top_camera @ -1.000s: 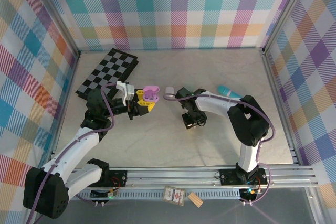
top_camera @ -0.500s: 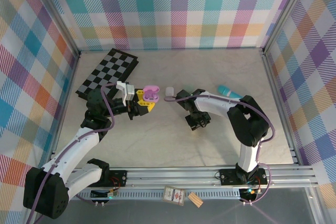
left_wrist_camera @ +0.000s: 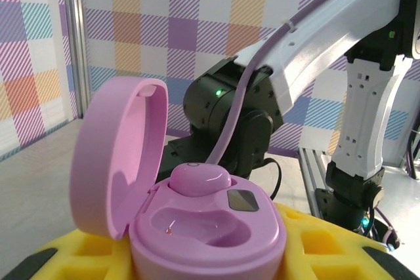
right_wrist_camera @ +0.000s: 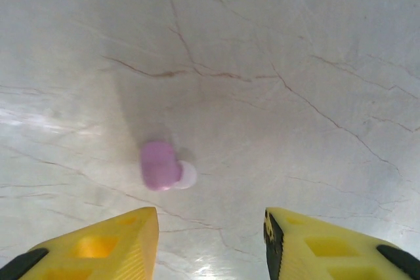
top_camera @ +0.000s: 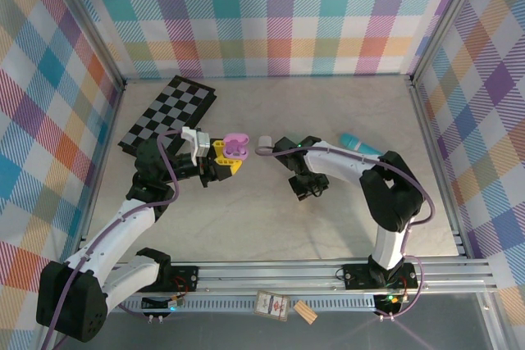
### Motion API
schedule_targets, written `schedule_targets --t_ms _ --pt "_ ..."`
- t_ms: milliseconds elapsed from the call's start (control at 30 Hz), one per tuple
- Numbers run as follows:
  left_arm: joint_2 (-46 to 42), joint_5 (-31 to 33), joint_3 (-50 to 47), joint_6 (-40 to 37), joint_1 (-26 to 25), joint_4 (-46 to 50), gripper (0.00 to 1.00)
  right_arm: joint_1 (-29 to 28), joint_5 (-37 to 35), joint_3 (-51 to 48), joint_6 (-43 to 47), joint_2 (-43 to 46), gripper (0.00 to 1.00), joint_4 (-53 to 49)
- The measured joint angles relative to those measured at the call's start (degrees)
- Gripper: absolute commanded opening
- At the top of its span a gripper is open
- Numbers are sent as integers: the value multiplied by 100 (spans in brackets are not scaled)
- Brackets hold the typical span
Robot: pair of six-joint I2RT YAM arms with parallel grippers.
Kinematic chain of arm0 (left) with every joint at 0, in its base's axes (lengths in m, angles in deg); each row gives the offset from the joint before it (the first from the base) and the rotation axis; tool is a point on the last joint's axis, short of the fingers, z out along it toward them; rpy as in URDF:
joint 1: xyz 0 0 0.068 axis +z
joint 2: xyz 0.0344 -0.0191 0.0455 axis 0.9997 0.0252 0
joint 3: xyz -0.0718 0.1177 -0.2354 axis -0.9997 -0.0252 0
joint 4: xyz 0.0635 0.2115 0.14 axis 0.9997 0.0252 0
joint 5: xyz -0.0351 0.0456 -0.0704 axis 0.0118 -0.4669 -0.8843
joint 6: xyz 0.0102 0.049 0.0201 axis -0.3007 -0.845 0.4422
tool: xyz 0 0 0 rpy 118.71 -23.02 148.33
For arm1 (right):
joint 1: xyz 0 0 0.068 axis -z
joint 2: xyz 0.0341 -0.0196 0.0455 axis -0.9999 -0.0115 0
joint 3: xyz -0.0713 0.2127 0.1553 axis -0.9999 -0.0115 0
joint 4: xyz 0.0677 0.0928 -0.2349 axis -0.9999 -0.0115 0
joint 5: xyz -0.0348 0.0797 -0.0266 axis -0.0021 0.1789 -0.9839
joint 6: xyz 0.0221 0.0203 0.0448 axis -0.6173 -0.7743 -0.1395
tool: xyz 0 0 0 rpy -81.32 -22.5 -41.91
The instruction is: Insert the wireless bluetooth earbuds into the charging case
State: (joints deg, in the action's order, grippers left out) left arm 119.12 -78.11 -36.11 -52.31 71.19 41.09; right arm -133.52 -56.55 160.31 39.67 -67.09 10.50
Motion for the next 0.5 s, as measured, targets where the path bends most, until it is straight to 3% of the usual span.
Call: schedule_targets --t_ms 500 --pt "-168 153 -127 170 232 -199 25 -197 -136 157 -393 -605 36 256"
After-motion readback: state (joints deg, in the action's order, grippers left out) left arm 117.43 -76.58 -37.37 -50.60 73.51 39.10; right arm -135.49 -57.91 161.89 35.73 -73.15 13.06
